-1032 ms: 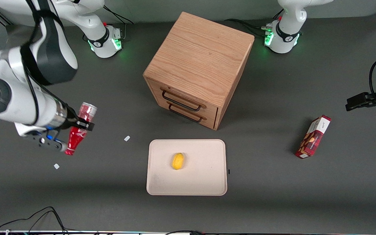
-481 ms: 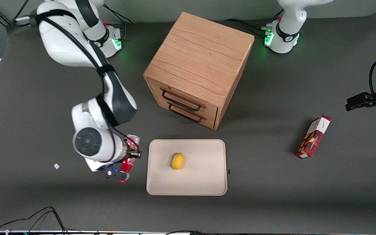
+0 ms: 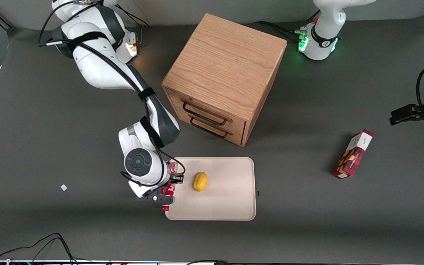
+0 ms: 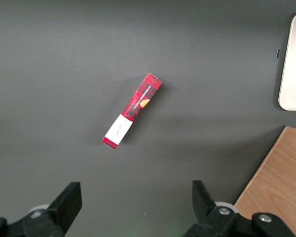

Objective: Place coke bottle on tray
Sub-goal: 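Carry the bottle over the white tray beside the lemon, then lower the bottle onto the tray and open the right gripper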

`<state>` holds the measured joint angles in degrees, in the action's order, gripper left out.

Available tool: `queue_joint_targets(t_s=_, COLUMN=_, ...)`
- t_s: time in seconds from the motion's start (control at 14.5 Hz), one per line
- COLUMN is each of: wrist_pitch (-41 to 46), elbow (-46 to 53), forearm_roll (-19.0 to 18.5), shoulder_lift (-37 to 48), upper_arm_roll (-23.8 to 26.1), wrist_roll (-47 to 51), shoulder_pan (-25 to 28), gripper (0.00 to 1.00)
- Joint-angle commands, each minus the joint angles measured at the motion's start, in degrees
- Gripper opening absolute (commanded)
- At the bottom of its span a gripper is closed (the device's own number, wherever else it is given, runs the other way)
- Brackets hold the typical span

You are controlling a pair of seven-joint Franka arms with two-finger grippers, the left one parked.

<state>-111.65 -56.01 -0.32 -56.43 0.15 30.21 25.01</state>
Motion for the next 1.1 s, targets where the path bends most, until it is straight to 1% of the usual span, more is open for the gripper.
queue_joint_targets(t_s=0.0, wrist_pitch=-2.2, elbow=3.1, forearm_roll=0.1, shoulder_lift=-3.3, upper_arm_roll=-1.0, wrist_roll=-2.7, shoulder_pan=0.7, gripper=0.0)
queue_joint_targets(t_s=0.21, wrist_pitch=-3.7, elbow=2.9, forearm_roll=0.1, shoulder_lift=-4.9, upper_arm_roll=-1.0, wrist_roll=-6.2, shoulder_pan=0.6, gripper=0.0)
queue_joint_targets(t_s=0.41, wrist_pitch=-6.0, elbow=2.8, forearm_roll=0.1, shoulder_lift=-6.3, upper_arm_roll=-1.0, wrist_roll=-6.2, shoulder_pan=0.7, gripper=0.0)
queue_joint_targets(t_s=0.83, wrist_pitch=-8.0, elbow=2.7, forearm_roll=0.1, shoulder_lift=-7.6, upper_arm_roll=-1.0, wrist_roll=-6.3, shoulder_pan=0.3, gripper=0.0)
queue_joint_targets(t_s=0.89, wrist_pitch=-8.0, elbow=2.6, forearm_roll=0.1, shoulder_lift=-7.6, upper_arm_roll=-1.0, wrist_roll=-6.2, shoulder_pan=0.1, gripper=0.17)
queue_joint_targets(t_s=0.96, wrist_pitch=-8.1, elbow=2.5, forearm_roll=0.1, shoulder_lift=-7.6, upper_arm_roll=-1.0, wrist_roll=-6.0, shoulder_pan=0.1, gripper=0.99)
queue_joint_targets(t_s=1.03, wrist_pitch=-8.1, elbow=2.5, forearm_roll=0.1, shoulder_lift=-7.6, upper_arm_roll=-1.0, wrist_roll=-6.0, shoulder_pan=0.0, gripper=1.0)
